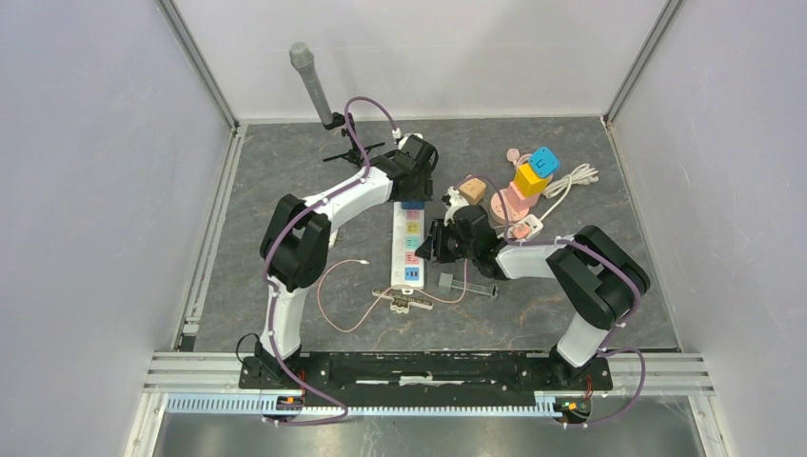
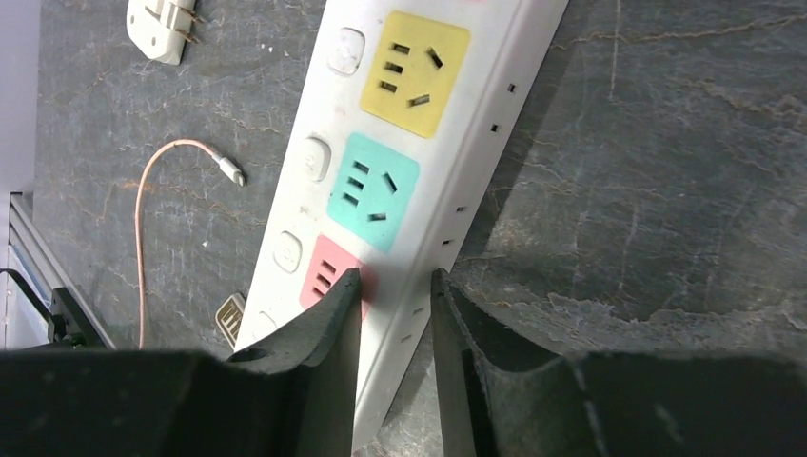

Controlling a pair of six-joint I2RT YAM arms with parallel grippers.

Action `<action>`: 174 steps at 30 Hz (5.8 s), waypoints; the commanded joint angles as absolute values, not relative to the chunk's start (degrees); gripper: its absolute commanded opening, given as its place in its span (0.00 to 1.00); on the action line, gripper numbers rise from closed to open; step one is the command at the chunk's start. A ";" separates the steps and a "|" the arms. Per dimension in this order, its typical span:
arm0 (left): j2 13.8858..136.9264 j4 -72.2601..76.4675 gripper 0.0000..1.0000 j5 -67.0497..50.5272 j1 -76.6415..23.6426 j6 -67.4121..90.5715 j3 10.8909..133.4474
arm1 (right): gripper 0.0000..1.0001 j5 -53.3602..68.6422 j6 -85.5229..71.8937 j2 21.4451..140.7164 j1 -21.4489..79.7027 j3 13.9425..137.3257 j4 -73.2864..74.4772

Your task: Pull the plug off the socket

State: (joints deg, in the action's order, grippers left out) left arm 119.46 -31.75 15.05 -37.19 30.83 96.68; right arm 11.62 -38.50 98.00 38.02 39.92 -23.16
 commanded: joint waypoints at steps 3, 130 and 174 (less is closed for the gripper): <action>119.07 -35.42 0.59 18.33 -37.01 32.18 99.42 | 0.32 9.47 -35.43 98.81 39.11 39.30 -21.08; 107.18 -30.87 0.10 -1.69 -33.33 39.52 95.36 | 0.28 1.38 -27.71 112.10 44.23 44.96 -17.79; 108.32 -30.24 0.09 -17.42 -29.40 34.18 93.64 | 0.10 -3.18 -27.75 117.76 45.09 49.01 -12.70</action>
State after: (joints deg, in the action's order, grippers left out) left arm 114.28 -37.52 -2.20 -25.17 28.60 93.06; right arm 1.63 -32.47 110.50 44.88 51.42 -30.55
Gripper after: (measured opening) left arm 0.687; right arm 0.297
